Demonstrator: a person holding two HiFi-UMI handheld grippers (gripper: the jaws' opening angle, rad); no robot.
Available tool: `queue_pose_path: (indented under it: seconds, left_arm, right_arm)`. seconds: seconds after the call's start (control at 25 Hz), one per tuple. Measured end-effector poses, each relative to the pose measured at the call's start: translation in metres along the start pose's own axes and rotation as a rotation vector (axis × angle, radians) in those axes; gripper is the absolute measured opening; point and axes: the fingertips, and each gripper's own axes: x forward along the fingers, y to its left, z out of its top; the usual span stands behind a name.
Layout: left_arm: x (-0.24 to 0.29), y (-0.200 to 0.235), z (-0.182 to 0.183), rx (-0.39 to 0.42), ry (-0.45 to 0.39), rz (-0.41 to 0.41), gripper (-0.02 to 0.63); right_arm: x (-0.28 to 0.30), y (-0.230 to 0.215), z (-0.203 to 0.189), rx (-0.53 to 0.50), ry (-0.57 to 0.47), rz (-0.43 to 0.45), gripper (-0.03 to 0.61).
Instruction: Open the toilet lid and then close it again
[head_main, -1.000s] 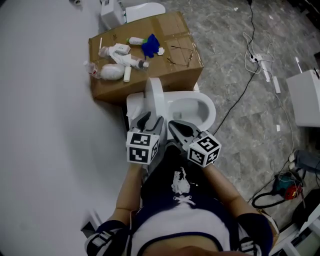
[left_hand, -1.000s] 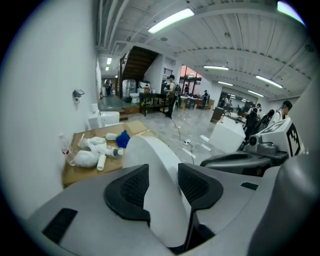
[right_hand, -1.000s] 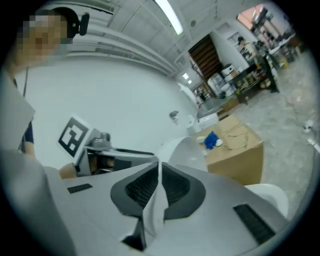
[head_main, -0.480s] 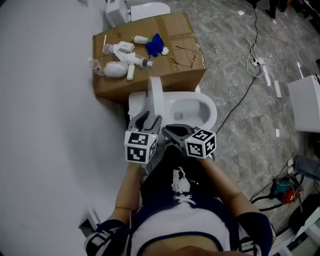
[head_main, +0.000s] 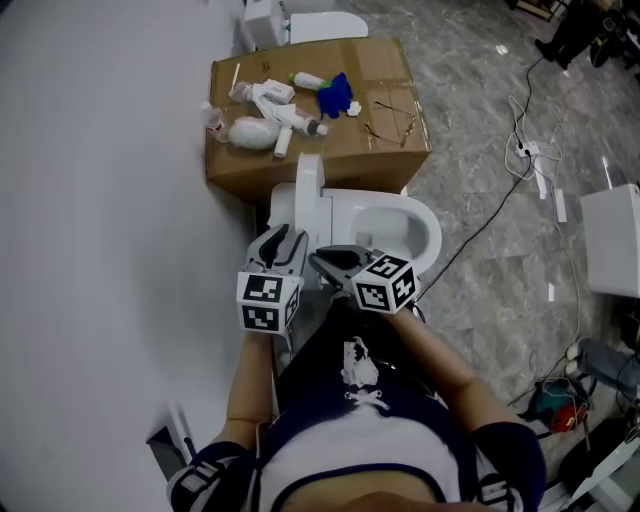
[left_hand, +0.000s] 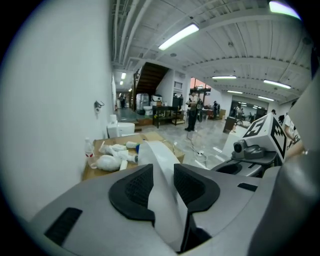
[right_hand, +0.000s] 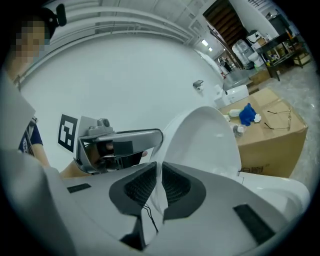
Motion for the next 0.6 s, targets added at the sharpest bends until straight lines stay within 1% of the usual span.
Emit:
queue_pose_path:
  seconds: [0.08,0.16,0.4,0.6]
  left_arm:
    - [-0.010,0.010,0.000,0.026,-0.031,0.061,0.083]
    - [-0.021,0.020,-0.001,0.034,-0.066,0.105,0.060]
    - [-0.054,0.050,-0.011,-0.042,-0.150,0.205,0.019]
    - [-0.072,0.070,-0.020,-0.091,-0.197,0.277,0.009]
  right_arm:
    - [0.010,0.005,0.002,-0.020,0.013,0.009,0.034]
    - [0.022,0.010,0.003,-0.031,0.023,0.018,0.034]
    - [0.050,0.024,0.003,-0.064,0.053,0.040,0.034]
    - [0.073,0.031,0.003,-0.102,0.070,0.049,0.034]
